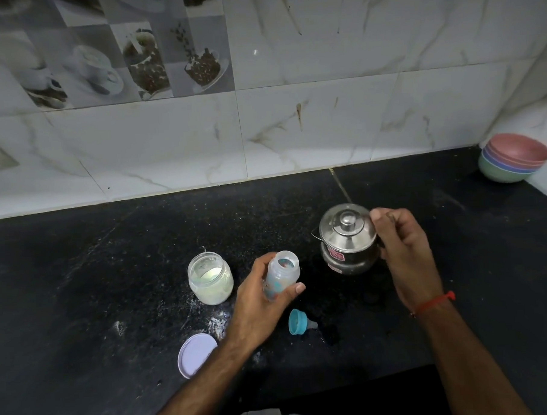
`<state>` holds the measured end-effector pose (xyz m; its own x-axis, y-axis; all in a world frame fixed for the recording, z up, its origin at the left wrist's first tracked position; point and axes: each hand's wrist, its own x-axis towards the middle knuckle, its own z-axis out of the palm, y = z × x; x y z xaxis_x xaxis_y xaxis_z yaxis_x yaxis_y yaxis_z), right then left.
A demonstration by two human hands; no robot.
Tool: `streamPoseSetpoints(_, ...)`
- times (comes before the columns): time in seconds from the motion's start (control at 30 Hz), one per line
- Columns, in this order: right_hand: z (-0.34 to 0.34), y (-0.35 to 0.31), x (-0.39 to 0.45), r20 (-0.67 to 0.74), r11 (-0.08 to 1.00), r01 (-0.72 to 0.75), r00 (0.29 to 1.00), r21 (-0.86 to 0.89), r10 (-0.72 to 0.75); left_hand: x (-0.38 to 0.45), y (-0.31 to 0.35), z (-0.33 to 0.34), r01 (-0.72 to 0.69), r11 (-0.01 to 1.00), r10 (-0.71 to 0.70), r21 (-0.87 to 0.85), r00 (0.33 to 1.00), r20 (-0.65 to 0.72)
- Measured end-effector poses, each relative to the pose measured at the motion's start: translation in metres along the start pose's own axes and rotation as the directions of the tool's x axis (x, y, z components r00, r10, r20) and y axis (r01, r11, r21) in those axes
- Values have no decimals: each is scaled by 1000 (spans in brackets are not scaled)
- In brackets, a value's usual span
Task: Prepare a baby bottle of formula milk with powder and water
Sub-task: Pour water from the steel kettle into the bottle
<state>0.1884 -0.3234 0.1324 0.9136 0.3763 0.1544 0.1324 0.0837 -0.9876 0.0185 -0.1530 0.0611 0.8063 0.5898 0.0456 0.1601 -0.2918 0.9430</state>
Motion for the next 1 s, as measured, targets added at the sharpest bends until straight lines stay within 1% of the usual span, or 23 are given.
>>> streamPoseSetpoints(0.13,13,-21,-5,28,990,56,998,-132,-53,1,7,-1,-31,999,30,27,999,18)
streamPoseSetpoints(0.23,22,-32,-9,46,957,134,991,-259,-126,1,9,-4,-41,999,40,20,999,34)
streamPoseSetpoints(0.33,29,-38,-11,91,918,197,980,-343,-176,1,9,-6,-43,999,43,-13,998,47)
streamPoseSetpoints(0.6,48,-52,-13,251,749,369,929,-551,-273,-2,10,-15,-84,996,85,-8,994,64)
streamPoseSetpoints(0.77,57,-57,-12,349,626,432,901,-649,-259,-3,6,-19,-79,997,80,-11,994,81)
streamPoseSetpoints(1.0,69,-67,-12,424,548,485,872,-682,-244,-3,4,-24,-85,996,85,-11,994,69)
